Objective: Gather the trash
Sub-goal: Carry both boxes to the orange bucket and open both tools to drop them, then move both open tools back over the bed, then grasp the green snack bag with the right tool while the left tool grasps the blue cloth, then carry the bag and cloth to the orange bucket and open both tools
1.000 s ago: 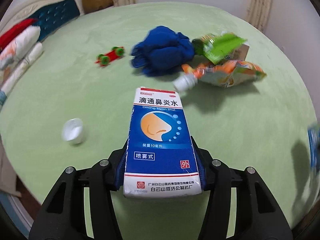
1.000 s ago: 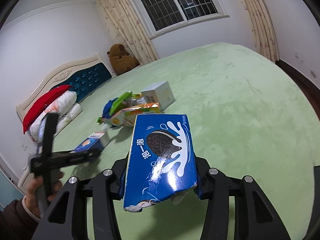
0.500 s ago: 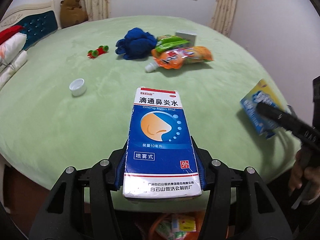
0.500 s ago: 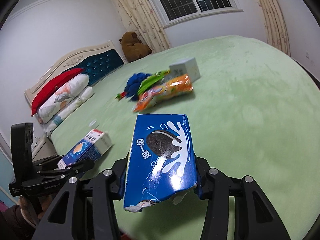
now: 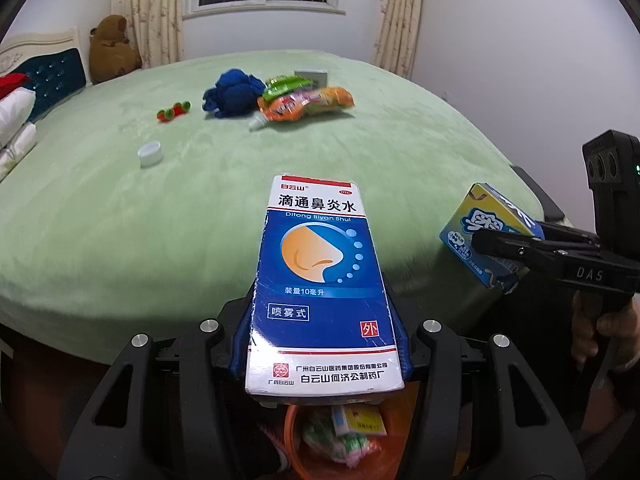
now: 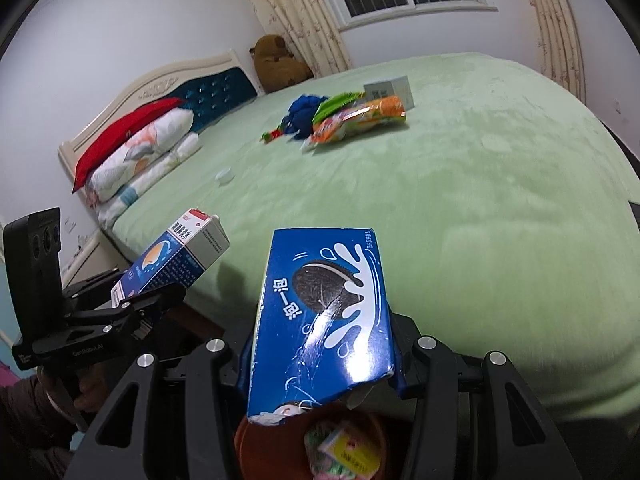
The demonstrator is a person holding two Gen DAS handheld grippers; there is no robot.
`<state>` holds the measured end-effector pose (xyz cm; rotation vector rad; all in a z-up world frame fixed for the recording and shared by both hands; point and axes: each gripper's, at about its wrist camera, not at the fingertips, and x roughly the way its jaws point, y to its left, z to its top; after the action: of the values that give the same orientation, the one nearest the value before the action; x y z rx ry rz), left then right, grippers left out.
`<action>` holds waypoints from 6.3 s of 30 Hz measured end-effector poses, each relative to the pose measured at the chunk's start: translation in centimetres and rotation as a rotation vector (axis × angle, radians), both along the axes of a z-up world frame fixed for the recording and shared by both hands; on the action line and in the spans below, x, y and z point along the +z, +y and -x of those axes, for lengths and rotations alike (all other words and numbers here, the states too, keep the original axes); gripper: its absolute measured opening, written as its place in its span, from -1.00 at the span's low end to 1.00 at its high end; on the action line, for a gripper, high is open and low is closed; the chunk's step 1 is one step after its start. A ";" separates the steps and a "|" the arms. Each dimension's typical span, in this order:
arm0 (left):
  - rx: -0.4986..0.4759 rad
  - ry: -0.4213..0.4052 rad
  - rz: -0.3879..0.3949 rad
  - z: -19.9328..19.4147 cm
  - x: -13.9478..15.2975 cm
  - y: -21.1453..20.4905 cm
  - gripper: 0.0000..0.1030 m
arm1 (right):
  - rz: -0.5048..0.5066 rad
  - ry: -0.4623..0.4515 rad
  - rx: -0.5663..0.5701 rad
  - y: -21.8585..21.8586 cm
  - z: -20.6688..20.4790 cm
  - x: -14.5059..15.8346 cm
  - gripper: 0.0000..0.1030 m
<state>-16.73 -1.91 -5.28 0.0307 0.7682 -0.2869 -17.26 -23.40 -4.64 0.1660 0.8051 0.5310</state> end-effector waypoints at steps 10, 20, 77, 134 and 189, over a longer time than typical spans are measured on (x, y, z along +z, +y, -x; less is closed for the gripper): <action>-0.084 0.082 -0.021 4.6 -2.2 -0.6 0.01 | 0.058 0.117 0.067 1.1 4.4 -2.6 -0.05; -0.110 0.244 -0.036 4.6 -6.3 -0.7 0.01 | 0.126 0.227 0.092 2.0 5.4 -6.4 -0.05; 0.120 0.132 -0.120 -3.9 -2.4 3.3 0.64 | 0.052 0.076 0.128 0.8 2.0 -0.2 0.62; 0.198 0.083 0.032 -32.2 3.0 4.7 0.64 | -0.200 0.081 0.055 2.2 -25.8 7.2 -0.04; 0.083 -0.140 0.056 -6.7 10.9 0.9 -0.08 | -0.128 -0.101 0.076 -1.4 -3.6 7.9 -0.03</action>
<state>-10.02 -1.01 5.58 -0.0336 0.6204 -0.2244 -13.63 -24.82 3.26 0.2255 0.6809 0.6582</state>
